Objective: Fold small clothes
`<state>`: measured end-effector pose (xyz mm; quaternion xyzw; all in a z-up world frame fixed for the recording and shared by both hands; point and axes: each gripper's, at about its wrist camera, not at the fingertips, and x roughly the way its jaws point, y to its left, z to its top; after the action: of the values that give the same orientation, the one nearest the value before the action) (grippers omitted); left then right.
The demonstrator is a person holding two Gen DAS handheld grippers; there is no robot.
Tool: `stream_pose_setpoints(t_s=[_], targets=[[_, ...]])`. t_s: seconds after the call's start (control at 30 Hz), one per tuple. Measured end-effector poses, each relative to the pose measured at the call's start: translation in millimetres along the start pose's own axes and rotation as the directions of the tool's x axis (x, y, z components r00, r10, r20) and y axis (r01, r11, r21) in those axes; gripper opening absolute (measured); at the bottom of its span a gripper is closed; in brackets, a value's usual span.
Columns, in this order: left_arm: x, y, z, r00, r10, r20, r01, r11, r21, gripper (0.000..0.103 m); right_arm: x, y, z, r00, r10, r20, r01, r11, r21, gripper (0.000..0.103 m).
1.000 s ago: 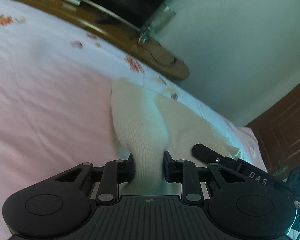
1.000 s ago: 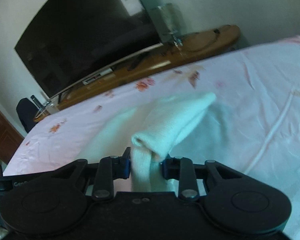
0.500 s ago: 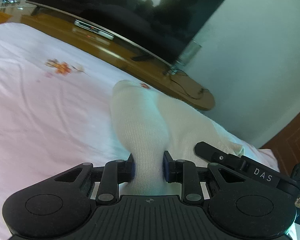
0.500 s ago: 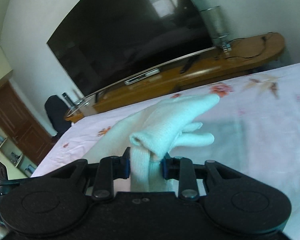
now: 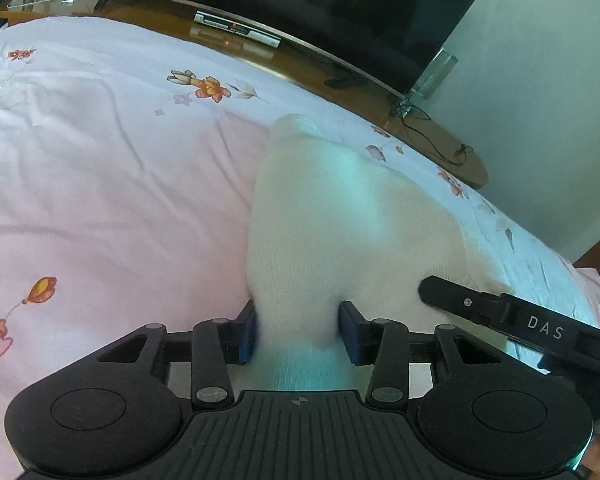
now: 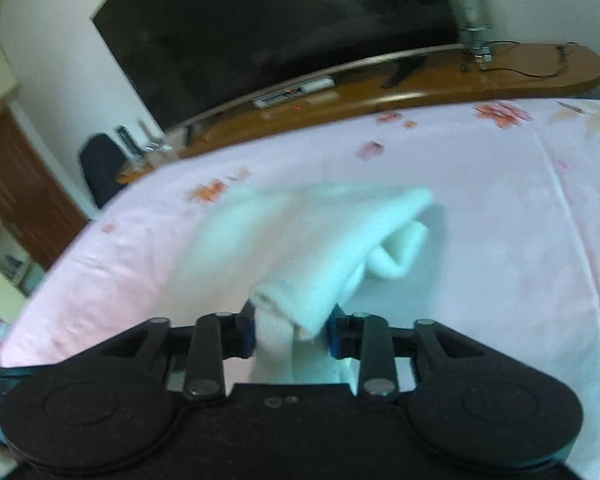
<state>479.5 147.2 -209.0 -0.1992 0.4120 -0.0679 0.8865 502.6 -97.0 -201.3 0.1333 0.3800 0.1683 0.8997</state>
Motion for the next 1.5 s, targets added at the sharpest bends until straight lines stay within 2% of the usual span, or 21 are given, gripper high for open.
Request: stream_pose_setpoints(t_s=[0.07, 0.2, 0.3, 0.33, 0.37, 0.47, 0.57, 0.63, 0.7, 0.77, 0.8, 0.9, 0.97, 1.1, 1.2, 1.27, 1.33, 1.5], targets=[[-5, -4, 2, 1.000, 0.014, 0.002, -0.014, 1.000, 0.022, 0.044, -2, -8, 0, 1.000, -0.019, -0.004, 0.019, 0.999, 0.038, 0.058], [-28, -1, 10, 0.996, 0.046, 0.073, -0.047, 0.999, 0.011, 0.044, -16, -9, 4, 0.999, -0.041, 0.005, 0.041, 0.998, 0.036, 0.059], [-37, -6, 25, 0.993, 0.029, 0.113, -0.033, 0.999, 0.031, 0.044, -37, -7, 14, 0.993, -0.078, 0.089, 0.074, 0.996, 0.043, 0.059], [-35, -8, 31, 0.993, 0.026, 0.115, -0.031, 0.999, 0.043, 0.044, -42, -6, 18, 0.988, -0.095, 0.125, 0.091, 0.995, 0.036, 0.053], [-31, -11, 34, 0.993, 0.025, 0.117, -0.031, 0.998, 0.049, 0.044, -44, -3, 23, 0.982, -0.107, 0.155, 0.105, 0.994, 0.022, 0.042], [-15, -14, 38, 0.994, 0.034, 0.100, -0.038, 0.998, 0.044, 0.044, -40, 7, 34, 0.981, -0.086, 0.176, 0.090, 0.996, -0.012, 0.028], [0, -16, 32, 0.993, 0.073, 0.093, -0.077, 0.996, 0.044, 0.044, -18, 14, 31, 0.989, -0.073, 0.130, 0.082, 0.994, -0.069, 0.027], [7, -16, 29, 0.992, 0.083, 0.095, -0.089, 0.994, 0.061, 0.045, -4, 15, 22, 0.987, -0.122, 0.107, 0.136, 0.982, -0.134, 0.027], [10, -18, 28, 0.991, 0.099, 0.091, -0.106, 0.992, 0.071, 0.050, 10, 12, 16, 0.981, -0.178, 0.083, 0.191, 0.961, -0.202, 0.027], [13, -17, 28, 0.990, 0.112, 0.082, -0.117, 0.991, 0.062, 0.056, 16, 14, 11, 0.975, -0.194, 0.112, 0.218, 0.937, -0.274, 0.031], [16, -15, 29, 0.991, 0.117, 0.071, -0.121, 0.992, 0.046, 0.062, 18, 17, 11, 0.973, -0.199, 0.117, 0.226, 0.927, -0.299, 0.032], [14, -8, 29, 0.992, 0.112, 0.049, -0.111, 0.993, -0.035, 0.064, 21, 14, 20, 0.978, -0.189, 0.093, 0.208, 0.939, -0.276, 0.033], [6, -14, 25, 0.990, 0.125, 0.064, -0.125, 0.992, -0.013, 0.064, 13, 15, 25, 0.982, -0.171, 0.077, 0.185, 0.946, -0.266, 0.032], [-17, -26, 6, 0.988, 0.128, 0.083, -0.132, 0.990, 0.050, 0.064, -28, 15, 17, 0.988, -0.115, 0.103, 0.136, 0.965, -0.226, 0.031], [-21, -31, -11, 0.988, 0.150, 0.045, -0.154, 0.984, 0.085, 0.064, -44, 21, -1, 0.991, -0.095, 0.097, 0.118, 0.958, -0.261, 0.031], [-14, -31, -20, 0.984, 0.177, 0.019, -0.178, 0.980, 0.093, 0.064, -39, 20, -11, 0.990, -0.119, 0.071, 0.135, 0.950, -0.281, 0.031], [-15, -32, -23, 0.982, 0.186, 0.033, -0.188, 0.978, 0.085, 0.065, -26, 7, -11, 0.993, -0.115, 0.004, 0.113, 0.970, -0.214, 0.031], [-26, -39, -23, 0.974, 0.226, 0.021, -0.227, 0.971, 0.072, 0.065, -31, 2, -4, 0.997, -0.077, -0.015, 0.073, 0.982, -0.175, 0.034]])
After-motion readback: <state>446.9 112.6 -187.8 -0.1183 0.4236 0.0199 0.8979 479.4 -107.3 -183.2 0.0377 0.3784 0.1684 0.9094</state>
